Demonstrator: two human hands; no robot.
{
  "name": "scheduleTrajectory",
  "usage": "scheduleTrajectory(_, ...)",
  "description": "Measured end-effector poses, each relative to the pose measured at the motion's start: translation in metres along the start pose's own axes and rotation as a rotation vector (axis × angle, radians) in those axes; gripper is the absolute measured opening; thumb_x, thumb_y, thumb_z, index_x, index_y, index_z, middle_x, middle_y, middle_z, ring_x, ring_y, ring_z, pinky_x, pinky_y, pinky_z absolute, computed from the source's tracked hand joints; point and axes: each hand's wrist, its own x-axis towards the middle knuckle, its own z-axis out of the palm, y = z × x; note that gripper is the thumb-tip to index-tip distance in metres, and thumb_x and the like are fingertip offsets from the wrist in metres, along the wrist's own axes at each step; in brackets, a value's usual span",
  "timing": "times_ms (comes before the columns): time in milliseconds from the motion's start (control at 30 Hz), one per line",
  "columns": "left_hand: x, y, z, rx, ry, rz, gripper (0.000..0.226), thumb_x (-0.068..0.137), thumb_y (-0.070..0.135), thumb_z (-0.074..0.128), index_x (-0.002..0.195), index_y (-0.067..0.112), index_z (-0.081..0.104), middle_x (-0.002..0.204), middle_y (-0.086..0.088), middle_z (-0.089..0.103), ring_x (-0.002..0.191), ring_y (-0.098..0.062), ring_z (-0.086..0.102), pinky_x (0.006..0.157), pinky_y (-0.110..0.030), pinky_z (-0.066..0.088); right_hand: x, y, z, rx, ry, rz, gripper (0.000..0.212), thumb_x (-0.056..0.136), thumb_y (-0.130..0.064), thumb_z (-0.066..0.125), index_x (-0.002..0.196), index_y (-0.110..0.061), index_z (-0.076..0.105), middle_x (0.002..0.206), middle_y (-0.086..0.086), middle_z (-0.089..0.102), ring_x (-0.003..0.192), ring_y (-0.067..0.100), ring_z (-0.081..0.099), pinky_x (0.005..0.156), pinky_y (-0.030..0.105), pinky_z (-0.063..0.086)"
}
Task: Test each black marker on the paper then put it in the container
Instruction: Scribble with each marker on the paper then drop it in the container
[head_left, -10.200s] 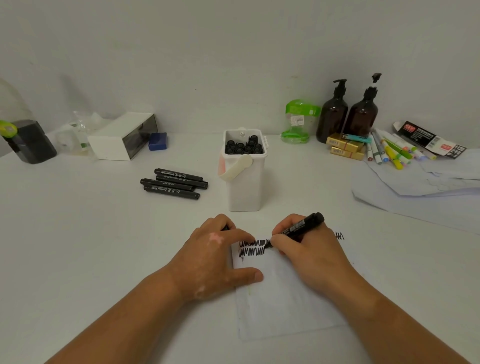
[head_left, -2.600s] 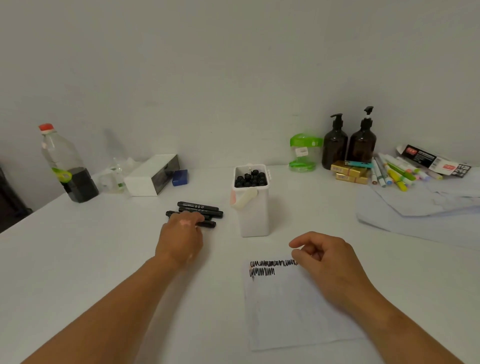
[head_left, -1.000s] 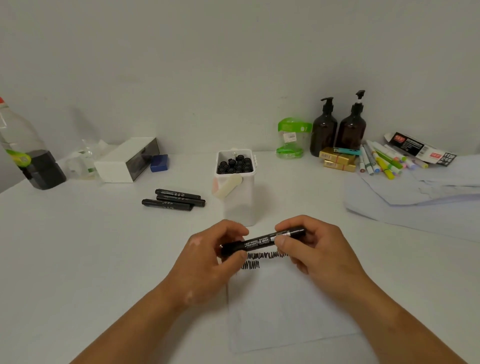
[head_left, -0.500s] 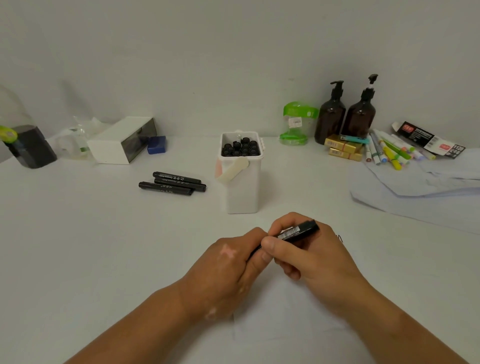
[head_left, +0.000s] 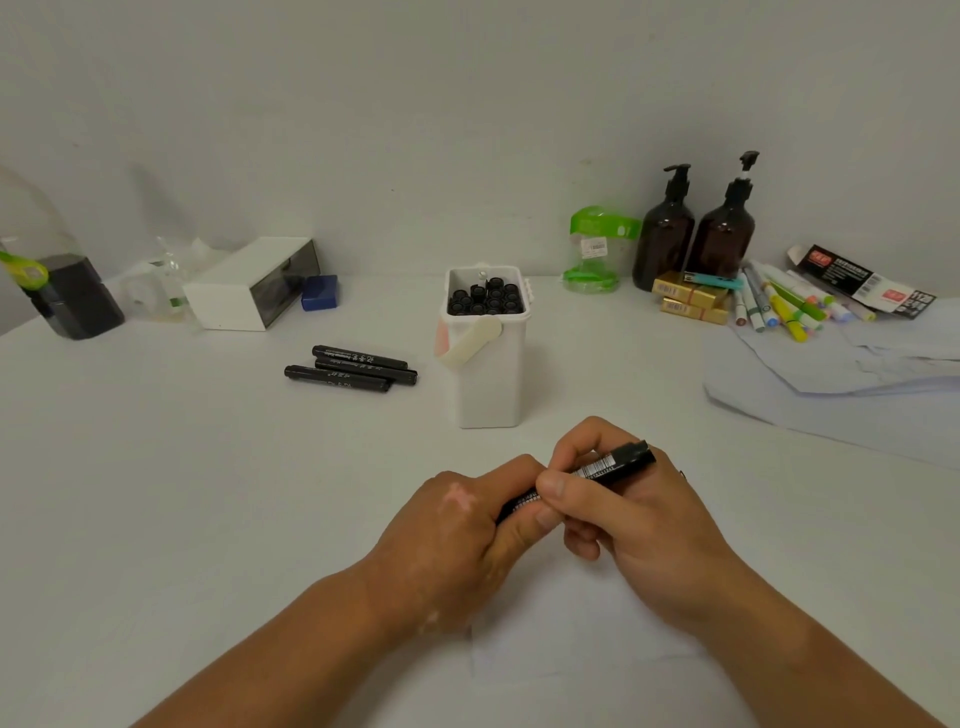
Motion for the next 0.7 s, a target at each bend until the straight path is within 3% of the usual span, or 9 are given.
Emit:
scheduleTrajectory(133, -0.001, -0.009, 0.004, 0.003, -0.014, -0.040, 0.041, 0.092, 0.065, 0.048, 0.115, 0.031, 0.050, 0.064, 0.010, 0.048, 0.057, -0.010, 0.046, 0.055, -0.013, 0.032, 0.004, 0.001, -0.003, -0.024, 0.157, -0.057, 0.021, 0.068, -0.034, 0.075, 0.073, -0.017, 0.064, 0.054, -0.001, 0.051, 0.047, 0.014, 0.044, 0.044, 0.026, 0.038)
scheduleTrajectory(267, -0.001, -0.027, -0.002, 0.111, 0.106, -0.113, 0.054, 0.077, 0.061, 0.071, 0.119, 0.030, 0.059, 0.082, 0.019, 0.050, 0.078, 0.006, 0.050, 0.068, -0.003, 0.035, 0.011, 0.000, -0.031, 0.172, 0.395, -0.049, 0.012, 0.067, -0.020, 0.071, 0.078, -0.016, 0.075, 0.048, 0.000, 0.044, 0.042, 0.012, 0.037, 0.041, 0.024, 0.028)
scheduleTrajectory(333, -0.001, -0.033, -0.005, 0.154, 0.073, -0.140, 0.055, 0.074, 0.060, 0.075, 0.119, 0.032, 0.063, 0.095, 0.024, 0.048, 0.090, 0.014, 0.048, 0.075, 0.000, 0.035, 0.011, 0.001, -0.041, 0.159, 0.381, 0.016, 0.022, 0.074, -0.021, 0.063, 0.087, -0.014, 0.080, 0.055, 0.008, 0.057, 0.047, 0.015, 0.048, 0.040, 0.026, 0.036)
scheduleTrajectory(433, -0.003, -0.037, -0.002, 0.160, -0.045, -0.216, 0.067, 0.069, 0.069, 0.073, 0.128, 0.039, 0.058, 0.108, 0.026, 0.043, 0.103, 0.007, 0.047, 0.086, -0.005, 0.035, 0.011, 0.005, -0.037, 0.063, 0.310, 0.118, 0.025, 0.075, -0.025, 0.061, 0.086, -0.014, 0.081, 0.067, 0.014, 0.070, 0.055, 0.018, 0.059, 0.043, 0.026, 0.044)
scheduleTrajectory(567, -0.003, -0.037, 0.002, 0.206, -0.099, -0.231, 0.068, 0.069, 0.071, 0.072, 0.129, 0.040, 0.061, 0.110, 0.018, 0.045, 0.107, -0.003, 0.045, 0.096, -0.019, 0.040, 0.011, 0.015, -0.021, -0.285, 0.285, 0.171, 0.009, 0.072, -0.029, 0.073, 0.080, -0.025, 0.076, 0.061, 0.000, 0.070, 0.049, 0.011, 0.057, 0.046, 0.026, 0.044)
scheduleTrajectory(700, -0.004, -0.038, 0.002, 0.223, -0.115, -0.247, 0.066, 0.071, 0.072, 0.069, 0.129, 0.042, 0.061, 0.110, 0.017, 0.044, 0.107, -0.005, 0.043, 0.097, -0.021, 0.039, 0.011, 0.022, -0.018, -0.512, 0.277, 0.193, 0.007, 0.077, -0.031, 0.074, 0.081, -0.037, 0.075, 0.066, -0.008, 0.073, 0.052, 0.002, 0.060, 0.057, 0.023, 0.046)
